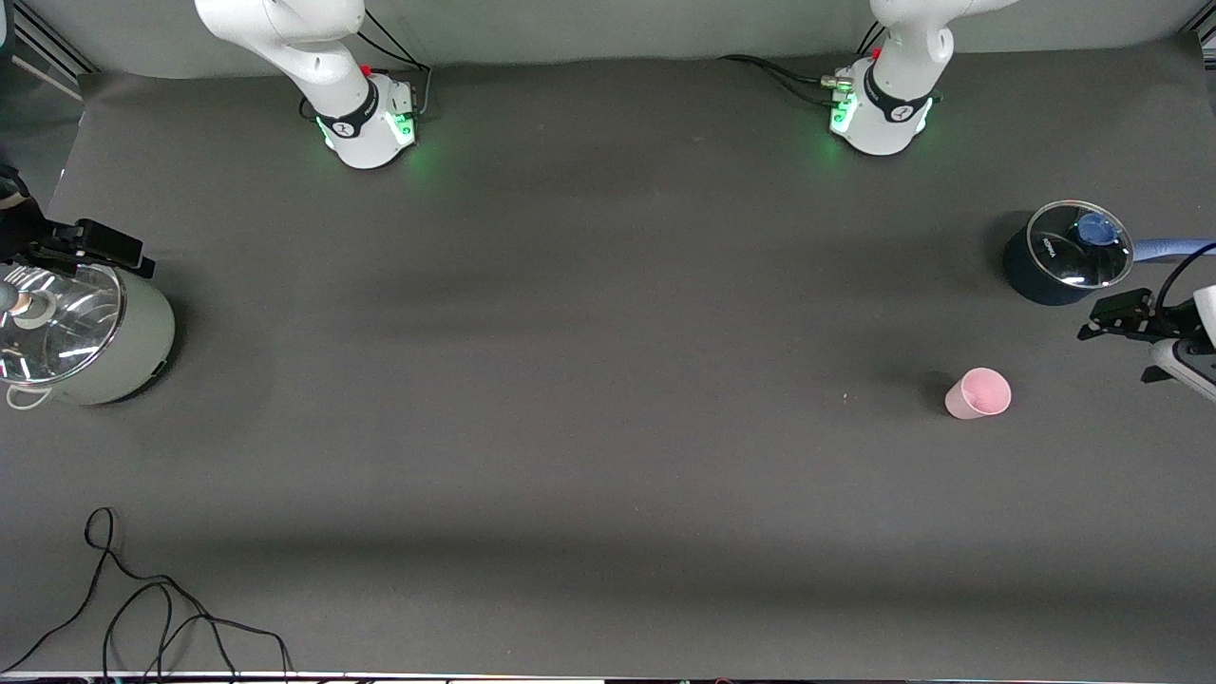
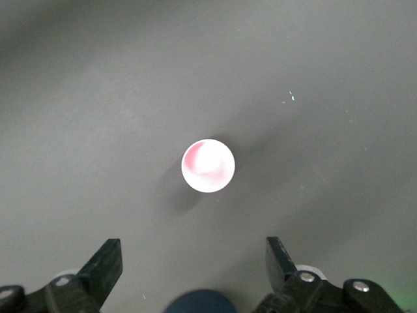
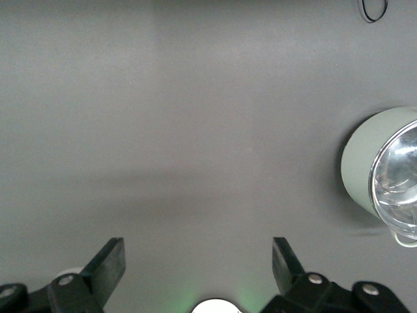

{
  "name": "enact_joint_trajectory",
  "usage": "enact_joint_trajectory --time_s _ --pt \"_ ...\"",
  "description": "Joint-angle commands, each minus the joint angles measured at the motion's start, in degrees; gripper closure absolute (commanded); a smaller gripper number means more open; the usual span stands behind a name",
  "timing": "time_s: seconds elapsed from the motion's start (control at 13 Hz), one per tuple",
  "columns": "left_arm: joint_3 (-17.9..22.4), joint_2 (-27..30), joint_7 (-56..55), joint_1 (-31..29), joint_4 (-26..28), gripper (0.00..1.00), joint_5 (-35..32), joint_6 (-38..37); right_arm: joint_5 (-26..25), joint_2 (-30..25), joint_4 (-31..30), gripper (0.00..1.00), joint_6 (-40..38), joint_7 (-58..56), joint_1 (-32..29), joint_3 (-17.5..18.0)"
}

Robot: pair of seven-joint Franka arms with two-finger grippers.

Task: Transfer pink cup from left to right arm
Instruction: 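Lower the left gripper over the pink cup and open it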

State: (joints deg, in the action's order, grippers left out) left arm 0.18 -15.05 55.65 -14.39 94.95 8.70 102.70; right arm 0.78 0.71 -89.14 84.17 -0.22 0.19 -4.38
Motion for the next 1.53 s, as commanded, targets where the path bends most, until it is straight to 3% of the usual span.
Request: enact_joint_trajectory --time_s 0.0,0.23,0.61,1.0,1.46 --pt "-0.35 -4.01 12.51 -4.50 0.06 0.02 4.91 2.32 -0.26 0.26 0.63 0.00 -0.06 0.30 0.25 -0.02" --pt "-0.35 -10.15 31.31 -9.07 0.67 0.01 15.87 3.64 -0.26 0.17 0.54 0.00 -0.14 0.30 0.77 0.07" --pt "-0.35 -19.03 51.80 -12.50 1.90 0.01 29.50 4.44 -0.26 0.17 0.54 0.00 -0.32 0.30 0.77 0.07" --pt "-0.35 -23.78 69.21 -13.91 1.91 0.01 37.07 3.30 -0.26 0.26 0.37 0.00 -0.32 0.30 0.77 0.07" --pt "-0.70 -26.78 75.48 -15.32 1.91 0.01 40.25 -2.06 -0.26 0.44 0.37 0.00 -0.32 0.30 0.77 0.07"
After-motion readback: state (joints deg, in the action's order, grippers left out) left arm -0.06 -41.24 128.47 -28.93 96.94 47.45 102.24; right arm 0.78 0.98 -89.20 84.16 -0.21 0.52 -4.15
